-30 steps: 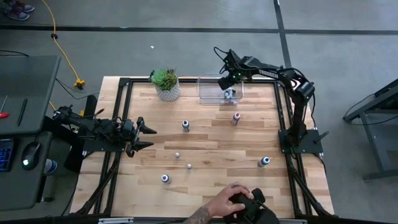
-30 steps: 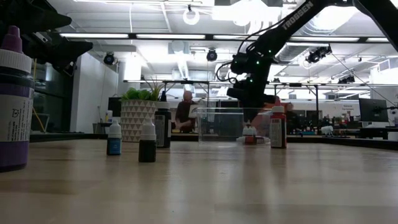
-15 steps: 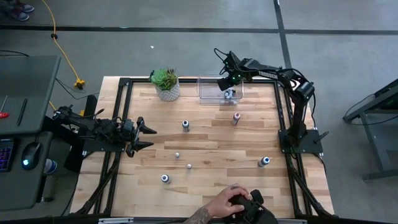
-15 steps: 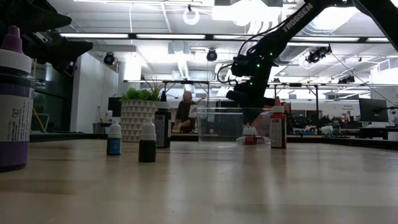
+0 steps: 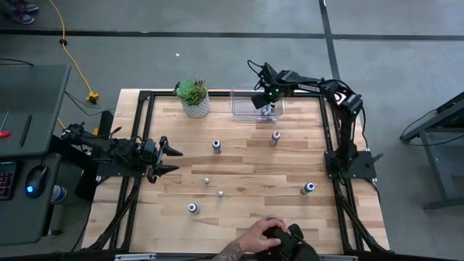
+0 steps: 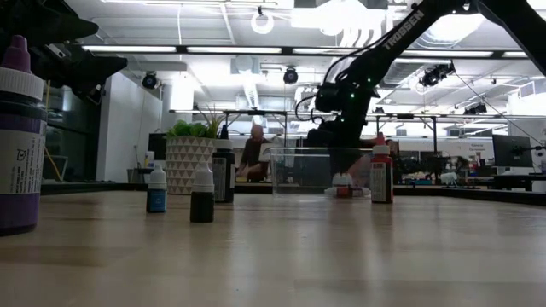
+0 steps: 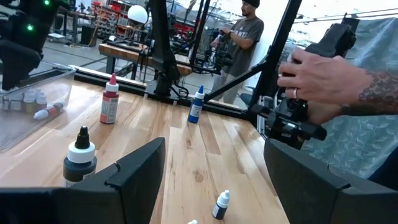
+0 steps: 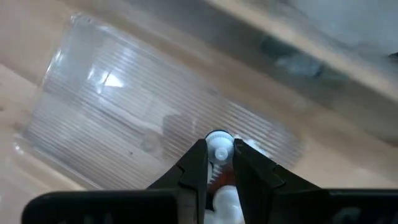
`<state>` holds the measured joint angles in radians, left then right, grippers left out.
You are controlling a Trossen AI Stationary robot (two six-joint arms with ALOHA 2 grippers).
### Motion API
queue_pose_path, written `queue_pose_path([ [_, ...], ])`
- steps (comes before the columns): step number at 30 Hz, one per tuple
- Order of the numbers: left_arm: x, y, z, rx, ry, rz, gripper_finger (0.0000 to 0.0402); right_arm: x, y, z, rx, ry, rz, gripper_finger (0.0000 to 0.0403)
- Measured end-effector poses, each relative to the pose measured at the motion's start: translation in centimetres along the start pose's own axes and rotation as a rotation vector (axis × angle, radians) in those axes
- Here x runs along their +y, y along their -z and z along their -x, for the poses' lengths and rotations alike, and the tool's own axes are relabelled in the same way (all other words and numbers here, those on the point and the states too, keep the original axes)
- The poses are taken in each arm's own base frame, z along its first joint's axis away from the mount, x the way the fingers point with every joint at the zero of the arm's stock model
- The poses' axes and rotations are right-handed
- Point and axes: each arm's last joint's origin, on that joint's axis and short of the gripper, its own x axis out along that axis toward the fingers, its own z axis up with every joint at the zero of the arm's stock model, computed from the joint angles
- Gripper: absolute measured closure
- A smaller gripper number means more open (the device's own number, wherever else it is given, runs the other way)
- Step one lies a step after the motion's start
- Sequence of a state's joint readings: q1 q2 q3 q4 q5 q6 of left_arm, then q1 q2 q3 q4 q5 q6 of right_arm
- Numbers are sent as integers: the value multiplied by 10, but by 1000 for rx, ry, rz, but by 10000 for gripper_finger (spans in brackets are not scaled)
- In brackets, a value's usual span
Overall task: Pick & Place food coloring
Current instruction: Put the small green food coloring bottle into the bin
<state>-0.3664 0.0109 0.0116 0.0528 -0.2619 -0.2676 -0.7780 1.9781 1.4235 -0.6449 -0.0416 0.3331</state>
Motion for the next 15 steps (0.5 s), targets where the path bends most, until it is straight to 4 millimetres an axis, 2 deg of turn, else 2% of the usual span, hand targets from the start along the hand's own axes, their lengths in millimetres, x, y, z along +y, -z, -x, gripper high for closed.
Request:
queue_pose_path([
  [3, 0, 0, 0, 0, 0, 0, 130, 0, 1, -7, 18, -11, -3, 341],
  [15, 0, 0, 0, 0, 0, 0, 130, 0, 1, -7, 16, -10, -4, 332],
])
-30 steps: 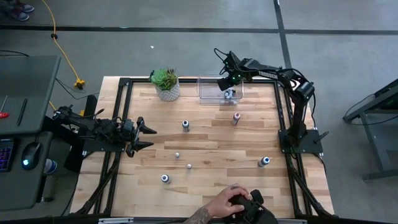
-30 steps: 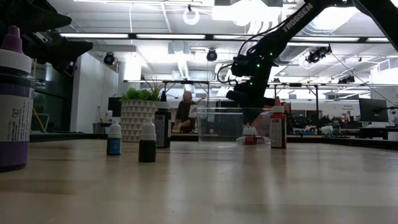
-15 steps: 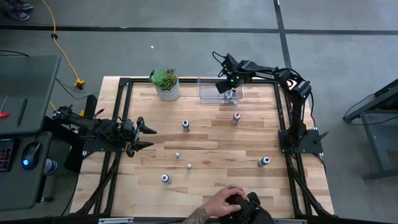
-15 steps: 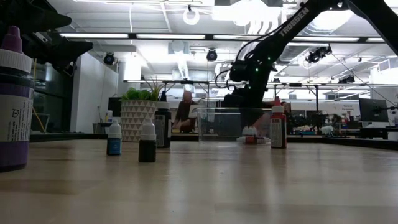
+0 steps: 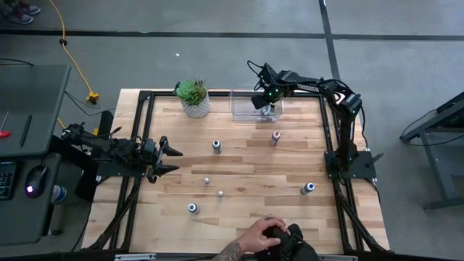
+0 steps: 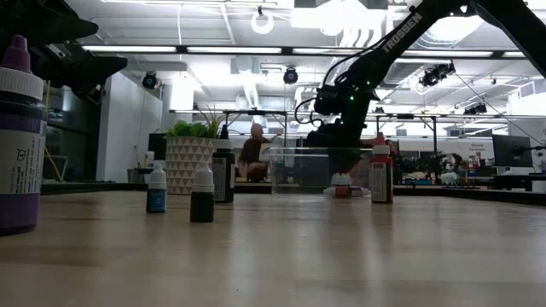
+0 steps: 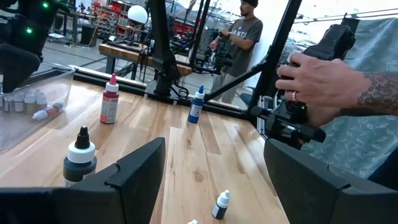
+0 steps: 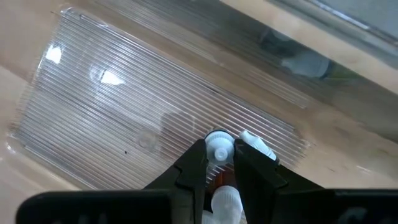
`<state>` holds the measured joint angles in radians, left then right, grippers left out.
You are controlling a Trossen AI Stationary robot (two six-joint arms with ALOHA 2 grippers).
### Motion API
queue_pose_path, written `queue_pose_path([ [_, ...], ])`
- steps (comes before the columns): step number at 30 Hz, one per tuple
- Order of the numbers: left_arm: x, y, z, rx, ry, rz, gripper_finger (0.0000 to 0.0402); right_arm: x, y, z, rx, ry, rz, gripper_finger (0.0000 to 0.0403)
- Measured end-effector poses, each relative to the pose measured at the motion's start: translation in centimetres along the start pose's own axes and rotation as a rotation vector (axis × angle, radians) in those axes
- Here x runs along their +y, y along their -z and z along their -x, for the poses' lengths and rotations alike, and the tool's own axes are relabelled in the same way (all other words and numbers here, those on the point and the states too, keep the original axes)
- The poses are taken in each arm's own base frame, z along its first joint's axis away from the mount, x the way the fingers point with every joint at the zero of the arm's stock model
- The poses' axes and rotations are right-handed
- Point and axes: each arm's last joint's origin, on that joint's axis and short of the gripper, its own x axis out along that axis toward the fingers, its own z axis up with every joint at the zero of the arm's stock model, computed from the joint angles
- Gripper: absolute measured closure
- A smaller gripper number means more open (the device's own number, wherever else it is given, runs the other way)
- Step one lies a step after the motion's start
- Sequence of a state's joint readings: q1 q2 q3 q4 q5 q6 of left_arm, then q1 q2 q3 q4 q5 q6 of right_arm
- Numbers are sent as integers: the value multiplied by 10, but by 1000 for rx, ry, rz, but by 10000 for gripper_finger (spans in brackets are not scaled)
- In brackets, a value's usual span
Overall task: Pick & Place food coloring
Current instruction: Put the small green food coloring bottle into the bin
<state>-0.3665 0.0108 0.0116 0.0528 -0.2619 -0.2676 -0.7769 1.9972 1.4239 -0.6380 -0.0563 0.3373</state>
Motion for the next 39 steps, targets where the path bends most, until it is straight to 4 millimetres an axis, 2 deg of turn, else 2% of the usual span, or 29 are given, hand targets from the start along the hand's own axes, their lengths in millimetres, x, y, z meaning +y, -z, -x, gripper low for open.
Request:
queue_pose_path([
  [34, 0, 0, 0, 0, 0, 0, 130, 3, -2, 8, -7, -110, 119, 330],
  [39, 0, 0, 0, 0, 0, 0, 130, 1, -3, 9, -2, -127, 108, 287],
])
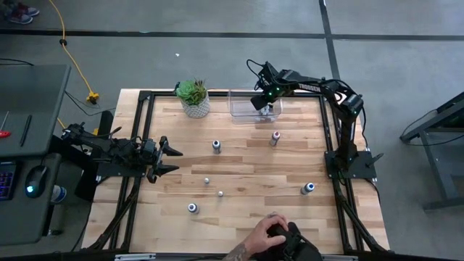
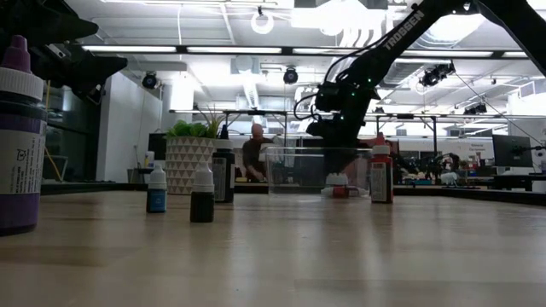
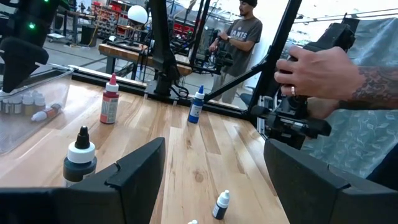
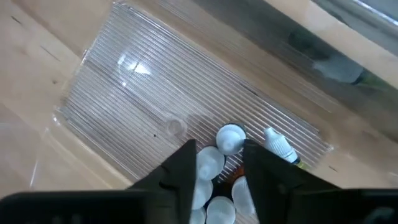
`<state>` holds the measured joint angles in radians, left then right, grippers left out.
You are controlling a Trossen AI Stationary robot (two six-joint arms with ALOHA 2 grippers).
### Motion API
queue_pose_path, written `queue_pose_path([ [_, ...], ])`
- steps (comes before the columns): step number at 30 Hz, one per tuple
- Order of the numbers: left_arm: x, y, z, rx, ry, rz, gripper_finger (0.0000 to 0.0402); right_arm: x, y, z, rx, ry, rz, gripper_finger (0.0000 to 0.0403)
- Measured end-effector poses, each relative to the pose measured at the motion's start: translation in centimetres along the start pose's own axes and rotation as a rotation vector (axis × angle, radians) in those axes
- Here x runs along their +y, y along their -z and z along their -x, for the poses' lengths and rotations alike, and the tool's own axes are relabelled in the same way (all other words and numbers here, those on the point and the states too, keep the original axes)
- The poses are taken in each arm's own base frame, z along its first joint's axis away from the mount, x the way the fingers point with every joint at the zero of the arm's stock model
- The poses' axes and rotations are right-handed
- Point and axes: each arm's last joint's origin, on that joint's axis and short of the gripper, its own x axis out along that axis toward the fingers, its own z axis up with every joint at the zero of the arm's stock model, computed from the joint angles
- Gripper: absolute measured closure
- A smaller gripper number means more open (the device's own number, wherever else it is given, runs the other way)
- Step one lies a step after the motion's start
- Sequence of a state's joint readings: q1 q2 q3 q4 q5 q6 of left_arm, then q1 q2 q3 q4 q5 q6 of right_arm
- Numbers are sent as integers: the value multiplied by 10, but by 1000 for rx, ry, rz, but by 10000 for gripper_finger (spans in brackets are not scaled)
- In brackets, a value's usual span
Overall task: Pick & Place food coloring
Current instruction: Put the small green food coloring bottle into the bin, then put the small black food coloring bottle into the bin
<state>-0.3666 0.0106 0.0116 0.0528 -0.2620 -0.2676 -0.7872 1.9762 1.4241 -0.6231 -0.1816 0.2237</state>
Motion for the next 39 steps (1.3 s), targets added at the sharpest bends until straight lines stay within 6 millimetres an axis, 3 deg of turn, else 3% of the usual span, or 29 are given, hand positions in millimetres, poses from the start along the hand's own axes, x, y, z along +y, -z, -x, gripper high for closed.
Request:
queue_pose_path([
  [7, 0, 0, 0, 0, 0, 0, 130, -3, 0, 1, -10, 58, -4, 187],
  [11, 0, 0, 0, 0, 0, 0, 130, -3, -1, 2, -11, 62, -6, 161],
  [39, 0, 0, 0, 0, 0, 0, 130, 7, 2, 1, -12, 65, 17, 157],
])
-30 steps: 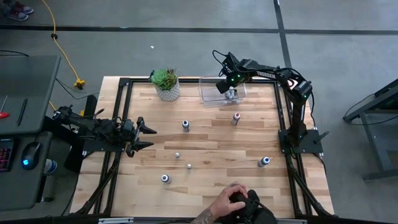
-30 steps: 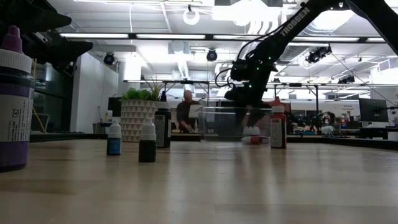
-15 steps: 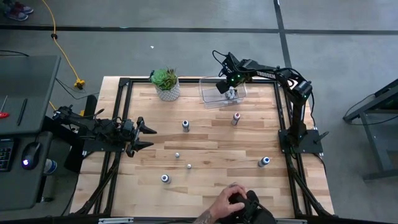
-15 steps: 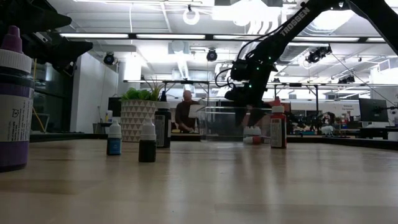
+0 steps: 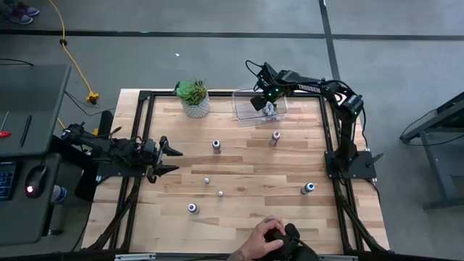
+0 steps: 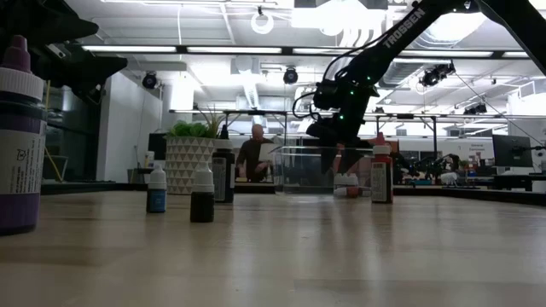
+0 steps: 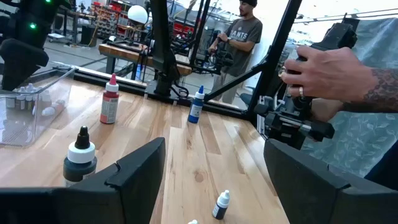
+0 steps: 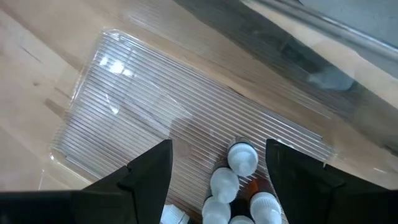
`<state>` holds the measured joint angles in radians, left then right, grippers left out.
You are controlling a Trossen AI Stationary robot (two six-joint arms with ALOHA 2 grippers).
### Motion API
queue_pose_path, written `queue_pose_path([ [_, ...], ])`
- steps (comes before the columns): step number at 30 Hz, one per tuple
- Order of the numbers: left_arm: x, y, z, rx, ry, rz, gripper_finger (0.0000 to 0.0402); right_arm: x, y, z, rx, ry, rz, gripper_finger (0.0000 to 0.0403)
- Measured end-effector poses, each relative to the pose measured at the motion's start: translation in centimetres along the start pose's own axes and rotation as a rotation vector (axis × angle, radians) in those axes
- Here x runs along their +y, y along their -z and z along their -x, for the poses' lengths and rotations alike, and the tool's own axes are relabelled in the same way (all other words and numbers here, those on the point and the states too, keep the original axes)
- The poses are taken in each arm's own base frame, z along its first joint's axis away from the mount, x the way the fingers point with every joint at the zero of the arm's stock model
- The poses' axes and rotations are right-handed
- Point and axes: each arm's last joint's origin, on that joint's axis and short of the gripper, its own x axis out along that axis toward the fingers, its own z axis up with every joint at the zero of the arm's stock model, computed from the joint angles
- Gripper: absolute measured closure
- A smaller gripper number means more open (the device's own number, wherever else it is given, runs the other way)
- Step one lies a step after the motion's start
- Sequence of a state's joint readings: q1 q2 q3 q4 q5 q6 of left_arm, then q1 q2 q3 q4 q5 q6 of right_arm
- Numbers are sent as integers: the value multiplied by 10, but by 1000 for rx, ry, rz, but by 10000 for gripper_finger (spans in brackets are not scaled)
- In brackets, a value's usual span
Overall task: Pick & Place food coloring
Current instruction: Put the small black food coloring bottle into the bin
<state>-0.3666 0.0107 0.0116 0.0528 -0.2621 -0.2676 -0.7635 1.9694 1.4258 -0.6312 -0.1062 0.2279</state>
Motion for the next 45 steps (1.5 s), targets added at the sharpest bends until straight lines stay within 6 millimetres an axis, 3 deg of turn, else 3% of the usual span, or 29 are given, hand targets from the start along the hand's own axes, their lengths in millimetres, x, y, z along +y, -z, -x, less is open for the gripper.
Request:
queue_pose_path([
  [9, 0, 0, 0, 0, 0, 0, 130, 6, 0, 3, -23, 4, 4, 157],
  [23, 0, 0, 0, 0, 0, 0, 130, 16, -4, 42, -129, 5, 36, 158],
  [29, 0, 0, 0, 0, 0, 0, 130, 24, -4, 74, -221, -19, 60, 158],
  [37, 0, 0, 0, 0, 0, 0, 130, 44, -1, 137, -453, -84, 175, 158],
  [45, 0, 0, 0, 0, 0, 0, 130, 68, 15, 185, -603, -146, 306, 158],
])
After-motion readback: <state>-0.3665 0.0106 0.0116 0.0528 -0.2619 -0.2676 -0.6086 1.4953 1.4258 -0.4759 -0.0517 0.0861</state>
